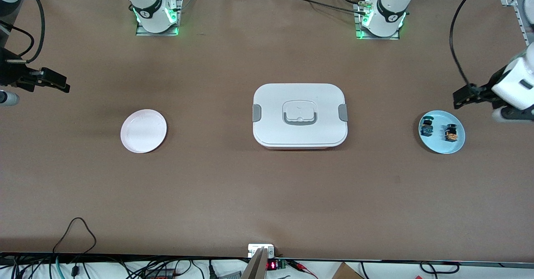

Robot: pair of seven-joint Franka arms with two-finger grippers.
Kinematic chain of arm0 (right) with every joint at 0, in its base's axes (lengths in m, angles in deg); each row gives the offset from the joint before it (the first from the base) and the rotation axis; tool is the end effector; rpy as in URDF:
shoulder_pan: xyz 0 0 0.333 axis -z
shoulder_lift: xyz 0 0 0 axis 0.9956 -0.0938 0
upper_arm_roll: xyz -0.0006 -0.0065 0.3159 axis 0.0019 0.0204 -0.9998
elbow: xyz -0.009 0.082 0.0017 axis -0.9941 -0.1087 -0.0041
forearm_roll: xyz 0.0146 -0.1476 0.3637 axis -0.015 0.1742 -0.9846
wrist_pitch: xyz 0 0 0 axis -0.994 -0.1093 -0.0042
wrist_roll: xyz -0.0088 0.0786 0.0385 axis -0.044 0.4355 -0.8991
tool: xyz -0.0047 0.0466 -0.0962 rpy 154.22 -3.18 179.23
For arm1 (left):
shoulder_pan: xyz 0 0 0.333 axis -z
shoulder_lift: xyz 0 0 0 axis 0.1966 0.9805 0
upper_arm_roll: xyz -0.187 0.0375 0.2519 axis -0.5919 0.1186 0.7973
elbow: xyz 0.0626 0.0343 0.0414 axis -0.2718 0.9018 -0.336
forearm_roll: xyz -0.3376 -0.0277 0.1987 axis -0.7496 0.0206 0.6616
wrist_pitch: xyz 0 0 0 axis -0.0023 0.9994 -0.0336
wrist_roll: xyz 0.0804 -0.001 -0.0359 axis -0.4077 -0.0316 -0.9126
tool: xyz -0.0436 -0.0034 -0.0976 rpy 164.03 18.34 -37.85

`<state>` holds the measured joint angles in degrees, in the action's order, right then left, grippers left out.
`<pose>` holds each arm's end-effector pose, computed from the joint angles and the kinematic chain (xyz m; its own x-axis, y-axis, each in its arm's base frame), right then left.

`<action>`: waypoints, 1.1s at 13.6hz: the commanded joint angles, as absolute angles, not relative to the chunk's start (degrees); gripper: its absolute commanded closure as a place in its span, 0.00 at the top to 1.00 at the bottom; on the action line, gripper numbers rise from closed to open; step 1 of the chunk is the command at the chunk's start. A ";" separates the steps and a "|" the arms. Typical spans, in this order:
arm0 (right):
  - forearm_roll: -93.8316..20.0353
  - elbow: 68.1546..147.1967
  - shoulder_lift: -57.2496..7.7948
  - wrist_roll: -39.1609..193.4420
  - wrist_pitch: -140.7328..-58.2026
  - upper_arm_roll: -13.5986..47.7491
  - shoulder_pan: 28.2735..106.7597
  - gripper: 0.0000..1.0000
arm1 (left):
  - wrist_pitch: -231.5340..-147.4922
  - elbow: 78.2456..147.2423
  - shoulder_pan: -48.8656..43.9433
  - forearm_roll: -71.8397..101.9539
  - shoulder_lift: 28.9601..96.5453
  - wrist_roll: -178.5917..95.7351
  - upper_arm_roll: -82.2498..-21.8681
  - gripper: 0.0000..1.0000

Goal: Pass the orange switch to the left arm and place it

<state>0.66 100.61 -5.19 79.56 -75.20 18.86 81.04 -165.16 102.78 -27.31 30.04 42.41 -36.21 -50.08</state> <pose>0.5725 -0.0354 0.5729 0.9966 -0.0183 -0.0807 -0.0170 -0.9997 0.0161 0.5837 0.0150 0.5817 0.9993 0.0120 -0.0350 0.0092 -0.9968 -0.0792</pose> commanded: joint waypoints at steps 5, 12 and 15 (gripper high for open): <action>1.09 100.32 -4.52 78.83 -74.20 18.75 81.36 1.00 | -164.28 110.41 -16.08 26.42 34.85 -35.15 -36.11 1.00; 0.65 102.42 -2.85 79.80 -75.25 18.75 81.28 1.00 | -163.93 108.04 -15.64 24.05 35.64 -35.15 -36.90 1.00; 1.18 102.70 -2.76 79.62 -74.99 18.66 81.01 1.00 | -163.85 107.08 -15.99 23.43 35.90 -34.72 -36.72 1.00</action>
